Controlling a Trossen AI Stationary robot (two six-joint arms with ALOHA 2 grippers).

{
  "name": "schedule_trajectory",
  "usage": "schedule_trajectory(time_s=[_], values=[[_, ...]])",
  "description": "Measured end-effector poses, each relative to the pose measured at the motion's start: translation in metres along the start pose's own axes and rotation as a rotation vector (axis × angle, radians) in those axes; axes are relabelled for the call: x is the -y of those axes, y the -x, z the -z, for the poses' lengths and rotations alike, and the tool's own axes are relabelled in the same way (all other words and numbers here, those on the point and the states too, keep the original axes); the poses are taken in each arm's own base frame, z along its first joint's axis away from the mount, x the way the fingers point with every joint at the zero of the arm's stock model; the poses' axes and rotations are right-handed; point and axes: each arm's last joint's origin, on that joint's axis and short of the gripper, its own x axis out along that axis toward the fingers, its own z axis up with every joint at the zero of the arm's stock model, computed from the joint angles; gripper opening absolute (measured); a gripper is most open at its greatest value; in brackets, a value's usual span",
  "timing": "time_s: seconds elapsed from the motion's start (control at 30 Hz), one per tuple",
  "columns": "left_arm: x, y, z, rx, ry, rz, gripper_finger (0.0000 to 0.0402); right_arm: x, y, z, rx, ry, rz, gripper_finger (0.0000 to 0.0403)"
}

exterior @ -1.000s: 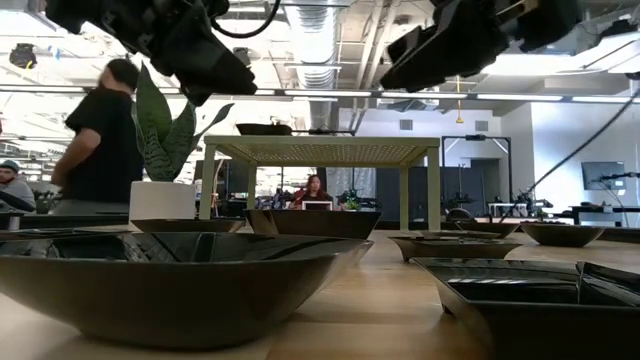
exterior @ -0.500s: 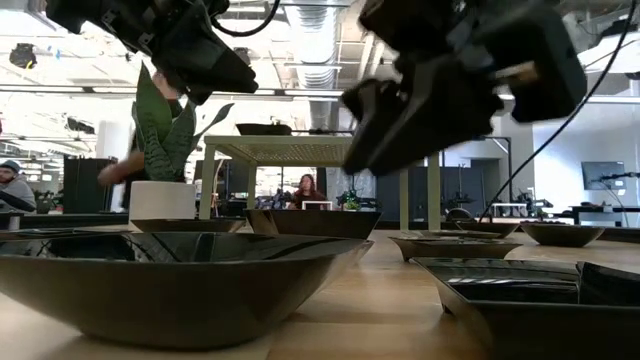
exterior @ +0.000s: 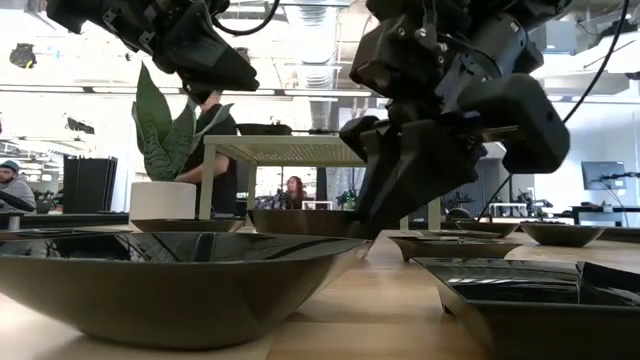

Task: Pick & Place Mini shaped plates
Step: Stack the distorted square plate on top of the other distorted square plate on the shelf

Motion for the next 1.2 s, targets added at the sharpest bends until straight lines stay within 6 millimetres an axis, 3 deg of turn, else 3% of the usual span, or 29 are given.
schedule_trajectory(time_s=[0.17, 0.4, 0.6, 0.83, 0.97, 1.2], values=[[0.000, 0.000, 0.000, 0.002, 0.001, 0.001, 0.0097, 0.005, 0.001, 0.002, -0.017, -0.006, 0.006, 0.0012], [0.000, 0.000, -0.002, 0.015, 0.003, 0.006, 0.0097, 0.013, 0.009, 0.006, -0.061, -0.003, 0.011, 0.0012], [0.005, -0.002, -0.001, 0.019, -0.104, 0.071, 0.0097, 0.023, 0.043, -0.001, -0.056, 0.085, 0.030, 0.0006], [0.016, -0.028, 0.004, 0.103, -0.315, 0.092, 0.0109, 0.043, 0.079, -0.014, 0.071, 0.115, 0.107, 0.0003], [0.015, -0.041, 0.011, 0.105, -0.386, 0.061, 0.0128, 0.051, 0.081, -0.013, 0.085, 0.084, 0.096, 0.0002], [0.010, -0.049, 0.018, 0.065, -0.382, 0.043, 0.0140, 0.054, 0.068, -0.005, 0.047, 0.086, 0.039, 0.0001]])
